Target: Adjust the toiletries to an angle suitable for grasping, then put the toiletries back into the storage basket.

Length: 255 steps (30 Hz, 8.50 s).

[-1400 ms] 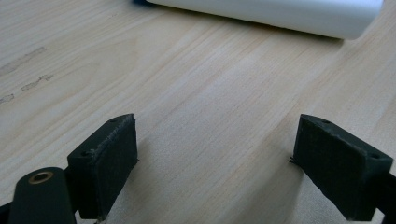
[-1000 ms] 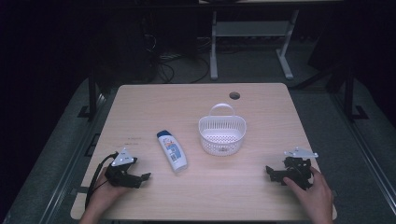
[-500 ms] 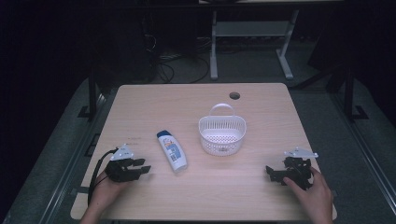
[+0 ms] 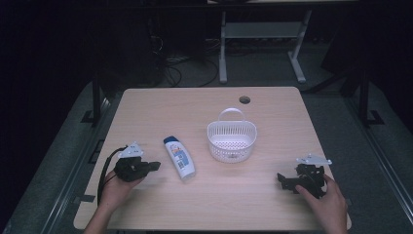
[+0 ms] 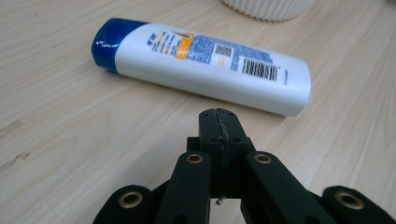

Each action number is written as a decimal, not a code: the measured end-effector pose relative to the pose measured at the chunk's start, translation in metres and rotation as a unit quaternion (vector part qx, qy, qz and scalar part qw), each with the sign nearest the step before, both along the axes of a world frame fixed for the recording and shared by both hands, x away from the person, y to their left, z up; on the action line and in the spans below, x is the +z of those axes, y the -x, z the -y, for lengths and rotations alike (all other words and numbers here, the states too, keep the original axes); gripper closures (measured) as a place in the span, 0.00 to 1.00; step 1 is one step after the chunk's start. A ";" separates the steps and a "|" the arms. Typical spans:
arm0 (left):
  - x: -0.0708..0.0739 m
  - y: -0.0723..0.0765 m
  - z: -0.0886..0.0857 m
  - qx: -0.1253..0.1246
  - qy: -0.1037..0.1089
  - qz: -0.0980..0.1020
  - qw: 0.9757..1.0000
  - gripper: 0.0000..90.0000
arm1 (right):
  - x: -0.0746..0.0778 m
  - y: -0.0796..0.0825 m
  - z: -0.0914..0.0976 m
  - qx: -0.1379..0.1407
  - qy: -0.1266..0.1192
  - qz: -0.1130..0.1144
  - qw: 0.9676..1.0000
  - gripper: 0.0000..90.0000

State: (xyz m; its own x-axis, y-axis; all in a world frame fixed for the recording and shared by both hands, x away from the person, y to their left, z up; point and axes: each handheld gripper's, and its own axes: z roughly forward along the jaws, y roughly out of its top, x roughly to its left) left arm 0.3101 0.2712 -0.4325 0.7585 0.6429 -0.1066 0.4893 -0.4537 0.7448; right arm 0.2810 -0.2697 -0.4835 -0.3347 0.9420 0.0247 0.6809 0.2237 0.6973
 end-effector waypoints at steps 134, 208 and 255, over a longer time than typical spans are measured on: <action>-0.010 -0.016 0.037 -0.046 -0.075 -0.072 0.993 1.00 | 0.000 -0.001 0.000 0.000 0.000 0.000 1.000 0.00; 0.036 -0.043 -0.005 0.023 -0.056 -0.027 0.998 0.21 | 0.000 0.000 0.000 0.000 0.000 0.000 1.000 0.00; 0.030 -0.115 0.055 0.025 -0.130 -0.080 0.988 0.16 | 0.000 0.000 0.000 0.000 0.000 0.000 1.000 0.00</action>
State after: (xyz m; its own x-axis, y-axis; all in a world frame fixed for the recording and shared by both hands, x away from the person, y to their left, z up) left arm 0.4252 0.2159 -0.4021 0.7124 0.7000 -0.0498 0.6177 -0.5918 0.5179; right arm 0.2815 -0.2697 -0.4834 -0.3345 0.9421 0.0247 0.6814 0.2237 0.6969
